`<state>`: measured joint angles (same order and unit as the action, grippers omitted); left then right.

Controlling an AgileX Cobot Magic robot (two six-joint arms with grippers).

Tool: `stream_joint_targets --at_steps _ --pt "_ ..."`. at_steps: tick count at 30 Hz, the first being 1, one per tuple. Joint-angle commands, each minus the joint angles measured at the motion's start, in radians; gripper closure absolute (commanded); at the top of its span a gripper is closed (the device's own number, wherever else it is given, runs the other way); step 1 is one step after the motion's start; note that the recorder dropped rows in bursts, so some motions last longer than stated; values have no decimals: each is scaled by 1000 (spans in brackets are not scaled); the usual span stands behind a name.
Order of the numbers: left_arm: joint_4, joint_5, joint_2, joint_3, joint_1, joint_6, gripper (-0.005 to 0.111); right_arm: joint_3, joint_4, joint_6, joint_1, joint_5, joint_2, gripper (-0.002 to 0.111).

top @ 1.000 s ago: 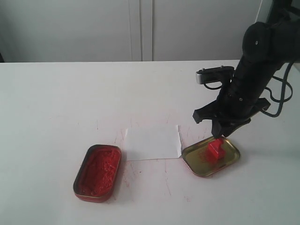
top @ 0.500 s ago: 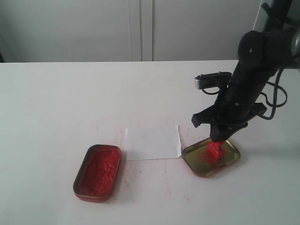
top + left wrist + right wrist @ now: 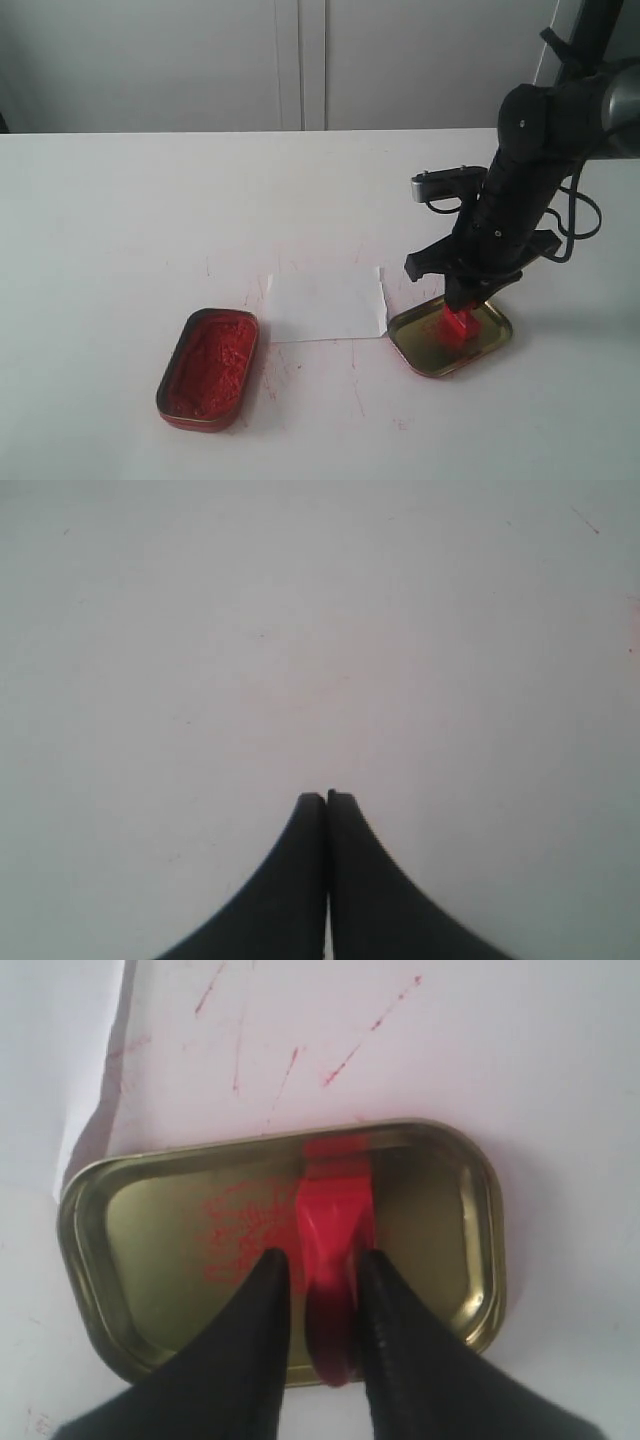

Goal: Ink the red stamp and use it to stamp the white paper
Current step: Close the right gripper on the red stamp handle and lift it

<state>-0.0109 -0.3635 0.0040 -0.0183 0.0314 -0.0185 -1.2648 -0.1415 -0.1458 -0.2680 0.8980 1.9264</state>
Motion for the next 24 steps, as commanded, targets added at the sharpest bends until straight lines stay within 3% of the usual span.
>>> stream_joint_targets --at_steps 1,11,15,18,24 --pt "3 0 -4 7 -8 -3 107 -3 6 -10 0 -6 9 84" --pt "3 0 -4 7 -8 -3 107 -3 7 -10 0 -6 28 84" --pt "3 0 -4 7 -8 -3 107 -3 9 -10 0 -6 28 94" --pt "3 0 -4 7 -8 -3 107 -3 28 -8 0 -4 28 108" --pt "3 0 -4 7 -8 -3 107 -3 52 33 0 -4 28 108"
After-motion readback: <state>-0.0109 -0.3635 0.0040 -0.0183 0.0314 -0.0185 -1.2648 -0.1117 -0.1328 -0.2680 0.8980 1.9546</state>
